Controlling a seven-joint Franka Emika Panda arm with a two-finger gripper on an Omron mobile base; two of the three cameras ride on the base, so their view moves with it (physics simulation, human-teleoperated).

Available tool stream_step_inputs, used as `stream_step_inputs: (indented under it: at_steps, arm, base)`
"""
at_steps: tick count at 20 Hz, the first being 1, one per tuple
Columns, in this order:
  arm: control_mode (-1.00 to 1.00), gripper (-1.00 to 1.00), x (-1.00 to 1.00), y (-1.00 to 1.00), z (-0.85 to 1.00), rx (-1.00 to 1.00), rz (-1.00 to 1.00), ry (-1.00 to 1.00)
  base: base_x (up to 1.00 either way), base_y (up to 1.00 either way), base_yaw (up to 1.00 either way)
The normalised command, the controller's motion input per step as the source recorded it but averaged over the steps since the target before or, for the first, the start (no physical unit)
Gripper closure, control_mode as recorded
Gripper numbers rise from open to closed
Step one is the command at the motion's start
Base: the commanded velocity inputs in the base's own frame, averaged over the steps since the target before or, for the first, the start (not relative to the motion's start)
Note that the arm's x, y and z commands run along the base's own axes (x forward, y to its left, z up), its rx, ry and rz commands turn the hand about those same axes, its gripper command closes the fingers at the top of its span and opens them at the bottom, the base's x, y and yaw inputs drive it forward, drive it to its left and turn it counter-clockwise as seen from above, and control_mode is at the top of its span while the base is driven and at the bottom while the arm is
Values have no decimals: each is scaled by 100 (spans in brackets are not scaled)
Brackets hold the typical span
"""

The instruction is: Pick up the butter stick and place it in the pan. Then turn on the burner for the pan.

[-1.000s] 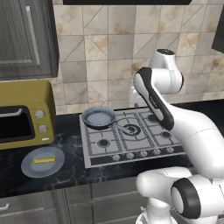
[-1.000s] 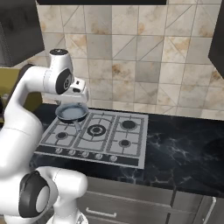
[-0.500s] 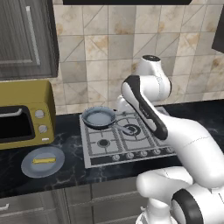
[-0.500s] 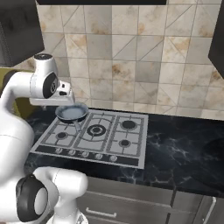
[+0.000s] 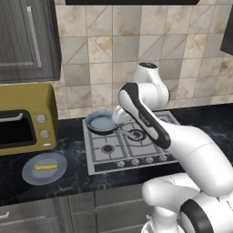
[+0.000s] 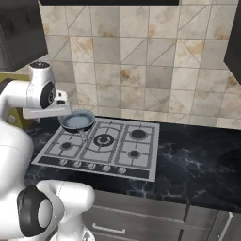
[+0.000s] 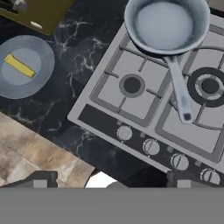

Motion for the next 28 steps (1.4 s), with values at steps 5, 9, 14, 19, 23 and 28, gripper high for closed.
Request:
stream_step_inputs:
  at_steps: [5, 9, 14, 19, 23, 28]
  arm:
    - [-100, -100, 0, 27, -9, 0, 16, 3]
    - [-100, -100, 0, 35, -12, 0, 17, 5]
    - [-100, -100, -5, 45, -8, -1, 16, 5]
    - [-100, -100, -7, 57, -5, -2, 14, 5]
    - [-100, -100, -9, 55, -8, -2, 11, 1]
    - [-100, -100, -2, 62, -11, -4, 7, 0]
  base:
    - [0, 0, 0]
    - [0, 0, 0]
    - [0, 0, 0]
    - [0, 0, 0]
    - [0, 0, 0]
    - [0, 0, 0]
